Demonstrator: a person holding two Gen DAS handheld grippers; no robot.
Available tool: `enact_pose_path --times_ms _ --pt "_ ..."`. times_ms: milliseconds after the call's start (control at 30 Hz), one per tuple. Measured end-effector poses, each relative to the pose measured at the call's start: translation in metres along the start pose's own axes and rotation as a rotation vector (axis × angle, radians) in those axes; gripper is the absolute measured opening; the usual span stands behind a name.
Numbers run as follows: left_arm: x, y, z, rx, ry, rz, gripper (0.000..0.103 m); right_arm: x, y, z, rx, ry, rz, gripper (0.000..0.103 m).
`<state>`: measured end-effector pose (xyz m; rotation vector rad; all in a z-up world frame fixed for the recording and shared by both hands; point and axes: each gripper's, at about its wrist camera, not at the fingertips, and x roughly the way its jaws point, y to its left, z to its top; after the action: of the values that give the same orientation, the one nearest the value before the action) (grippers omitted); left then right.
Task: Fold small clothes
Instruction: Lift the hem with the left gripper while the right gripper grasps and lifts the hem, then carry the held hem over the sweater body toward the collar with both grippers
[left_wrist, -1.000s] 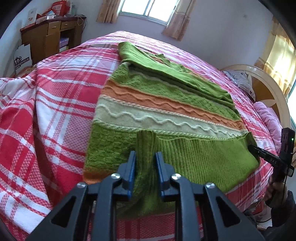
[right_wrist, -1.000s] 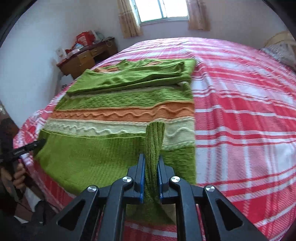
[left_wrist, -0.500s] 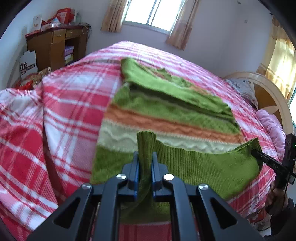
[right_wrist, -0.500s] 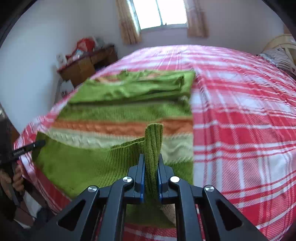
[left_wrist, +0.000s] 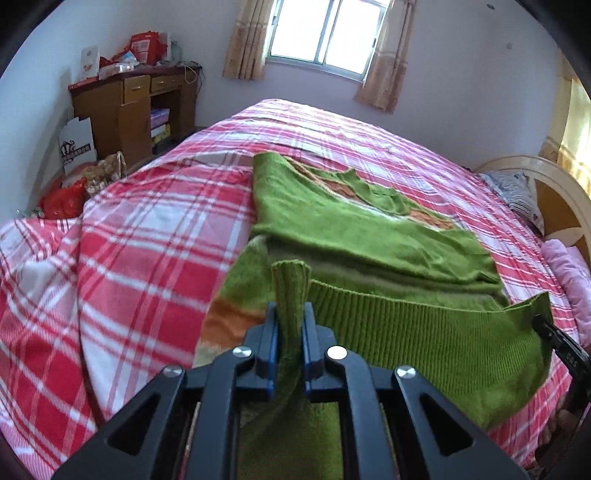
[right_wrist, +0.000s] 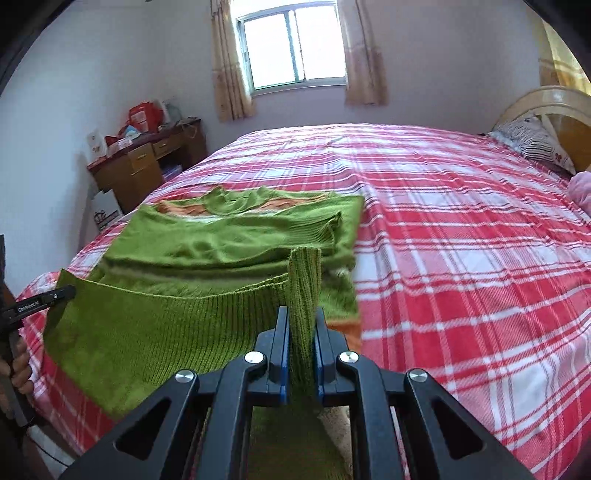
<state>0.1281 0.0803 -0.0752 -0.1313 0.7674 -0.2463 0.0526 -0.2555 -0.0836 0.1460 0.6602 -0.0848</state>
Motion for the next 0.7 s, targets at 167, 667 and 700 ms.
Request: enact_pose_path --times_ms 167,667,700 --pt "0.007 -0.003 0.01 -0.001 -0.013 0.012 0.01 0.01 0.001 0.011 0.006 -0.008 -0.022 0.01" --pt "0.036 -0.003 0.05 -0.028 -0.034 0.027 0.01 0.045 -0.003 0.051 0.016 -0.031 -0.057 0.01" --pt "0.039 -0.004 0.052 -0.03 -0.032 0.028 0.01 0.048 -0.003 0.054 0.019 -0.031 -0.057 0.01"
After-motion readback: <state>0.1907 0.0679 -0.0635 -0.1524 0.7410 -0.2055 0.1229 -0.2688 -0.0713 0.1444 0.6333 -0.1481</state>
